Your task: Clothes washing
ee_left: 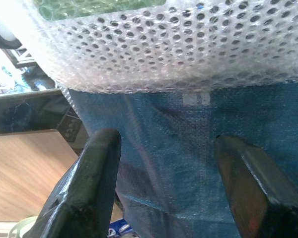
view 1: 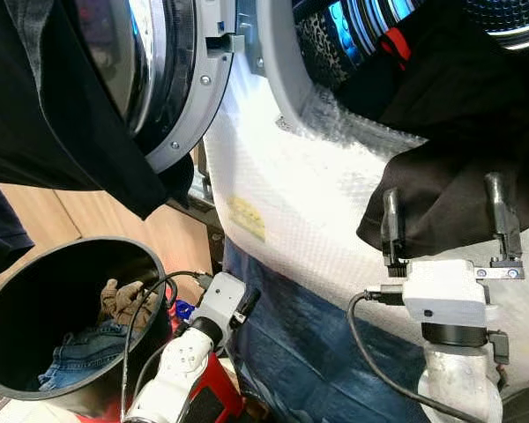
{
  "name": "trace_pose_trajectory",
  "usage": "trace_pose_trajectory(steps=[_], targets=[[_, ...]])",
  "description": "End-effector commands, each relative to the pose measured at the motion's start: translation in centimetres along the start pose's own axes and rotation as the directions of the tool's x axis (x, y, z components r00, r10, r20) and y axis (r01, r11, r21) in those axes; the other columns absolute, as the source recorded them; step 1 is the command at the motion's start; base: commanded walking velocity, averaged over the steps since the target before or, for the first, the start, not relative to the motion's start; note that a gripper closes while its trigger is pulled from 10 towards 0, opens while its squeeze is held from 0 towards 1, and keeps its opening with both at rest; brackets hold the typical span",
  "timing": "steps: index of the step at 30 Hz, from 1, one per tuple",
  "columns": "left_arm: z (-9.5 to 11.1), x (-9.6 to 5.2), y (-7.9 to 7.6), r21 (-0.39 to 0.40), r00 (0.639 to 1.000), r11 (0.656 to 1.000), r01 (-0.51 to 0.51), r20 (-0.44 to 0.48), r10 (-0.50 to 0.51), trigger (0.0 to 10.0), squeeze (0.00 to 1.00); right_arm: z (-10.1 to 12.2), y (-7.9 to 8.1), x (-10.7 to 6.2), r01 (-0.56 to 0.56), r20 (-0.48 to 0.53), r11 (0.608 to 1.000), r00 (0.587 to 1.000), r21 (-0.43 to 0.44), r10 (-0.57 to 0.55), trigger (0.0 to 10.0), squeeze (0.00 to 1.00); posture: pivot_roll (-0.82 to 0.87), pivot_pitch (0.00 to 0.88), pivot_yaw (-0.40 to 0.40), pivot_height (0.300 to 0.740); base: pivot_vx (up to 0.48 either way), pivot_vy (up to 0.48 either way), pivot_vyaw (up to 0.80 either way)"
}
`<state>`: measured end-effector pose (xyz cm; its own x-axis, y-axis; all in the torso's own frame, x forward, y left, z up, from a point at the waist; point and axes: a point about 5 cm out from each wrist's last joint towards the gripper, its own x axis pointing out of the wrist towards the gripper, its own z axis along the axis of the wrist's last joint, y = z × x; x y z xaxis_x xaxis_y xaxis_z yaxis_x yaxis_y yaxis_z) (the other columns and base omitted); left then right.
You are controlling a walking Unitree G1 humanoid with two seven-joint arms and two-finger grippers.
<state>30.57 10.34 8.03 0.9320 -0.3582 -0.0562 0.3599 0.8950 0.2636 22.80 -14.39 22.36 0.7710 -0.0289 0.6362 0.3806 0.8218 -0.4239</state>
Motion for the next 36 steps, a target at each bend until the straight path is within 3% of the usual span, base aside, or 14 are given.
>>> trace_pose_trajectory(steps=[1, 2, 3, 4, 16, 20, 36], targets=[[0.0, 0.0, 0.1, 0.004, 1.000, 1.000, 0.001, -0.004, -0.001, 10.0, 0.00, -0.4, -0.2, -0.1, 0.019, -0.018, 1.000, 1.000, -0.001, -0.019, 10.0, 0.00, -0.09, 0.127, -0.007, 0.740, 0.000, 0.000, 0.00], [0.0, 0.0, 0.1, 0.004, 1.000, 1.000, 0.001, -0.004, -0.001, 10.0, 0.00, -0.5, -0.2, -0.1, 0.023, -0.023, 1.000, 0.999, -0.002, -0.023, 2.2, 0.00, -0.09, 0.127, -0.007, 0.740, 0.000, 0.000, 0.00], [0.0, 0.0, 0.0, 0.004, 1.000, 1.000, 0.002, -0.003, -0.002, 10.0, 0.00, -0.6, -0.3, -0.1, 0.026, -0.026, 1.000, 0.999, -0.003, -0.026, 2.2, 0.00, -0.09, 0.127, -0.007, 0.740, 0.000, 0.000, 0.00], [0.0, 0.0, 0.1, 0.003, 1.000, 1.000, 0.001, -0.003, -0.001, 10.0, 0.00, -0.8, -0.3, -0.1, 0.030, -0.033, 1.000, 0.999, -0.003, -0.030, 0.0, 0.00, -0.09, 0.127, -0.007, 0.740, 0.000, 0.000, 0.00], [0.0, 0.0, 0.0, 0.003, 1.000, 1.000, 0.002, -0.005, -0.002, 10.0, 0.00, -1.2, -0.3, 0.2, 0.058, -0.055, 0.998, 0.997, 0.024, -0.057, 0.0, 0.00, -0.09, 0.128, -0.005, 0.740, 0.000, 0.000, 0.00], [0.0, 0.0, 0.0, 0.003, 1.000, 1.000, 0.006, -0.004, -0.006, 10.0, 0.00, -1.3, -0.3, 0.4, 0.069, -0.073, 0.995, 0.995, 0.075, -0.063, 0.0, 0.00, -0.09, 0.129, -0.004, 0.740, 0.000, 0.000, 0.00], [0.0, 0.0, -0.1, 0.005, 1.000, 1.000, 0.006, -0.004, -0.006, 10.0, 0.00, -0.7, -1.6, 2.2, 0.120, -0.057, 0.982, 0.992, 0.143, -0.113, 0.0, 0.00, -0.09, 0.128, -0.011, 0.740, 0.000, 0.000, 0.00]])
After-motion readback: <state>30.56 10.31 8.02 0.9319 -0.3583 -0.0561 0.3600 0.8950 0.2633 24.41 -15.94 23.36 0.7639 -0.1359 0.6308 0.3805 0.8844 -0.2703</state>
